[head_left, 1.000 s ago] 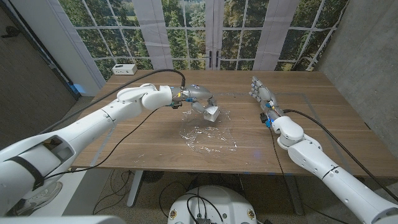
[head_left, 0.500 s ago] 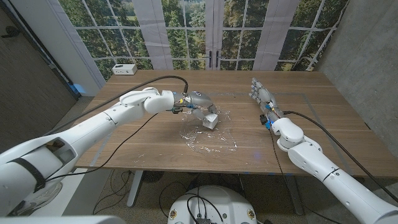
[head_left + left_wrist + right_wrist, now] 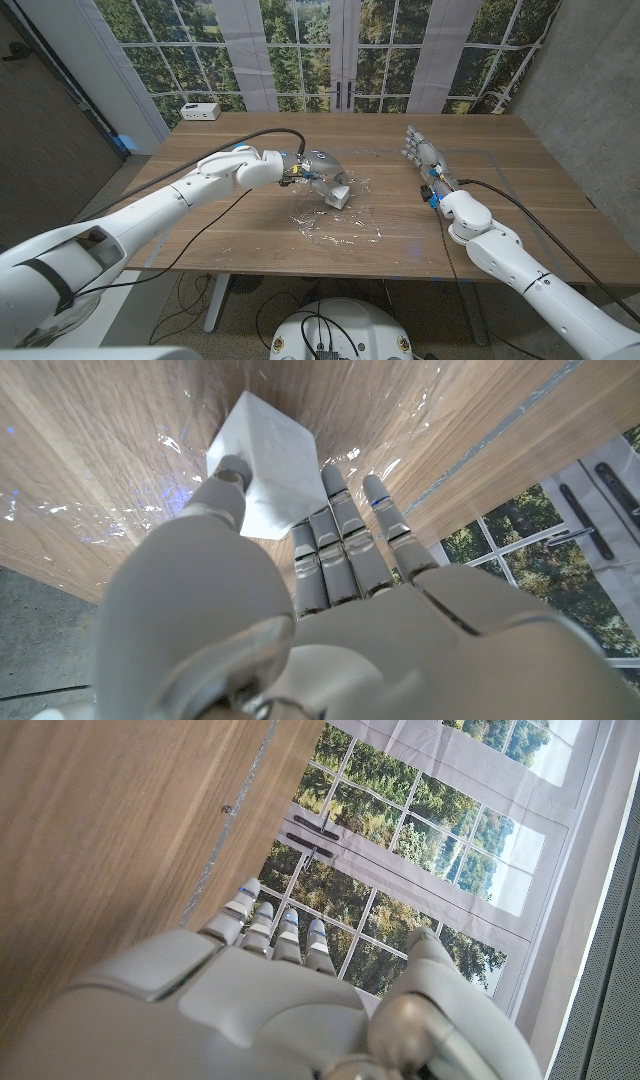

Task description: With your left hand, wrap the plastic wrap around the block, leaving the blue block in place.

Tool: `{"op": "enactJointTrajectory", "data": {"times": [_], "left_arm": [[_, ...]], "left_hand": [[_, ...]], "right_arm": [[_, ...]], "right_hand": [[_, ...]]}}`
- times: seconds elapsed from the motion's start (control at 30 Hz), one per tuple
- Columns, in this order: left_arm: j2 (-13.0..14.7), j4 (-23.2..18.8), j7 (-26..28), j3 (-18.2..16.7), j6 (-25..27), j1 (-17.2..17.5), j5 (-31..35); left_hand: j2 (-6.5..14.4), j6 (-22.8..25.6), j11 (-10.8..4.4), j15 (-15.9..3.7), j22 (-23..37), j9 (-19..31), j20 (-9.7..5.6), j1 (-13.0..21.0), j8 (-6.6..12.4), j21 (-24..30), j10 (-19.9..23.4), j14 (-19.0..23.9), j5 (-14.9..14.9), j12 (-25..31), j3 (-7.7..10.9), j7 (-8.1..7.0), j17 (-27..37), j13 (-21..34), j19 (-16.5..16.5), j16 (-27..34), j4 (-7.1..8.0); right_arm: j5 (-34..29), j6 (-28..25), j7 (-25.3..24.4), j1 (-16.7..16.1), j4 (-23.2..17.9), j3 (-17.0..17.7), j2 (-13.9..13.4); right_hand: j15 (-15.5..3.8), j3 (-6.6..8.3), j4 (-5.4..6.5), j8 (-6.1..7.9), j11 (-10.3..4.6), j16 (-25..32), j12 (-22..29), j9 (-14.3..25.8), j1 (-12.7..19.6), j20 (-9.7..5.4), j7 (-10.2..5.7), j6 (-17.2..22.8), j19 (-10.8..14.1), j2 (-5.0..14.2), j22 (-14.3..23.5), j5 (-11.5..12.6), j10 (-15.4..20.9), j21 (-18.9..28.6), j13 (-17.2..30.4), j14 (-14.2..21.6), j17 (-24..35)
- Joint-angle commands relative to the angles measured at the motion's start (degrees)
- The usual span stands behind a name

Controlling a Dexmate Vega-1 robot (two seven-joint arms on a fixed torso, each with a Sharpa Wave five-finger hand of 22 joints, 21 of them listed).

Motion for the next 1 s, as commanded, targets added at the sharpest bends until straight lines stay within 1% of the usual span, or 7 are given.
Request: {"op": "enactJointTrajectory", "data": {"times": [0.03, 0.1, 0.23, 0.37, 0.63, 0.9, 1.0], "left_arm": [[-0.78, 0.9, -7.55, 1.87, 0.25, -2.26, -2.13], [-0.95, 0.56, -11.0, 2.71, 0.61, -3.41, -1.84], [-0.44, -1.04, -11.24, 2.88, 1.92, -3.44, 0.91], [0.17, -1.87, -9.11, 1.92, 2.92, -2.65, 1.68], [0.71, -2.23, -8.3, -0.36, 3.46, -2.54, -1.72], [0.51, -0.56, -11.42, -2.36, 1.24, -3.38, -11.38], [0.97, -1.6, -10.94, -2.24, 0.86, -3.76, -9.34]], "left_hand": [[6.67, 3.18, -5.5, -3.62, 0.09, -0.35, 0.59, 5.51, -2.3, -0.09, 3.13, -2.55, 0.23, -2.24, -0.26, -2.58, -0.22, 7.15, -1.59, -1.39, 1.64], [6.28, 2.33, -5.3, -2.96, 0.04, -0.64, 0.91, 4.75, -2.91, -0.23, 1.22, -3.84, 0.17, -3.48, -0.77, -2.85, -0.29, 6.69, -2.11, -1.91, 1.87], [5.14, -0.36, -4.67, -2.44, -0.06, -1.34, 1.27, 2.84, -4.53, -0.72, -0.95, -5.65, 0.05, -5.44, -2.01, -3.21, -0.51, 5.78, -3.48, -2.69, 2.34], [4.07, -2.86, -4.25, -1.78, -0.16, -2.03, 1.31, 0.99, -6.03, -1.15, -3.19, -7.28, -0.03, -7.27, -3.18, -3.64, -0.71, 5.03, -4.49, -3.38, 2.75], [2.32, -12.3, -2.8, 0.16, -0.29, -4.01, 1.91, -4.16, -11.03, -3.0, -12.43, -13.56, -0.05, -13.23, -6.46, -5.07, -0.62, 3.24, -8.15, -5.17, 3.86], [0.68, -13.28, -2.41, 1.42, -0.29, -4.78, 2.44, -8.68, -11.54, -4.2, -14.72, -16.88, -0.23, -14.87, -8.87, -5.05, -0.7, 2.8, -10.25, -5.88, 5.3], [0.07, -14.0, -2.14, 2.09, -0.28, -5.02, 2.82, -10.27, -11.8, -4.64, -15.79, -17.74, -0.29, -15.44, -9.69, -5.09, -0.76, 2.8, -10.94, -5.96, 5.75]], "right_arm": [[0.63, -0.16, 0.5, -0.31, -0.32, 0.54, -0.57], [0.31, 0.01, 0.39, -0.08, -0.02, 0.39, -0.4], [0.51, 0.16, 1.47, 0.68, 0.8, 0.06, -0.32], [0.55, 0.35, 1.27, 0.88, 1.1, 0.0, 0.09], [0.53, -0.49, 0.64, 1.0, 0.73, 0.0, 0.07], [0.42, -0.38, 1.13, 1.39, 1.18, -0.27, 0.05], [0.48, -0.14, 1.06, 1.34, 1.27, -0.23, 0.22]], "right_hand": [[0.38, 0.05, -0.18, -0.11, 0.37, 0.14, -0.22, 0.27, -0.05, 0.1, -0.11, 0.23, 0.41, 0.2, 0.18, -0.04, 0.15, -0.01, 0.1, 0.21, 0.26], [0.38, 0.04, -0.19, -0.1, 0.39, 0.13, -0.2, 0.27, -0.06, 0.1, -0.11, 0.24, 0.41, 0.2, 0.18, -0.04, 0.2, -0.01, 0.1, 0.19, 0.26], [0.41, 0.02, -0.19, -0.12, 0.37, 0.13, -0.23, 0.27, -0.09, 0.06, -0.12, 0.2, 0.44, 0.2, 0.18, -0.05, 0.16, 0.0, 0.1, 0.21, 0.26], [0.43, 0.0, -0.19, -0.13, 0.42, 0.13, -0.23, 0.27, -0.13, 0.05, -0.17, 0.17, 0.42, 0.22, 0.18, -0.05, 0.16, -0.01, 0.11, 0.21, 0.26], [0.4, -0.02, -0.18, -0.13, 0.4, 0.13, -0.26, 0.27, -0.19, 0.09, -0.22, 0.19, 0.45, 0.26, 0.18, -0.07, 0.11, -0.01, 0.11, 0.25, 0.27], [0.4, -0.03, -0.18, -0.11, 0.3, 0.13, -0.27, 0.27, -0.23, 0.18, -0.16, 0.25, 0.45, 0.31, 0.18, -0.07, 0.1, -0.01, 0.11, 0.26, 0.28], [0.41, -0.03, -0.18, -0.11, 0.32, 0.13, -0.26, 0.27, -0.24, 0.22, -0.19, 0.24, 0.43, 0.32, 0.18, -0.07, 0.12, -0.02, 0.11, 0.27, 0.28]]}}
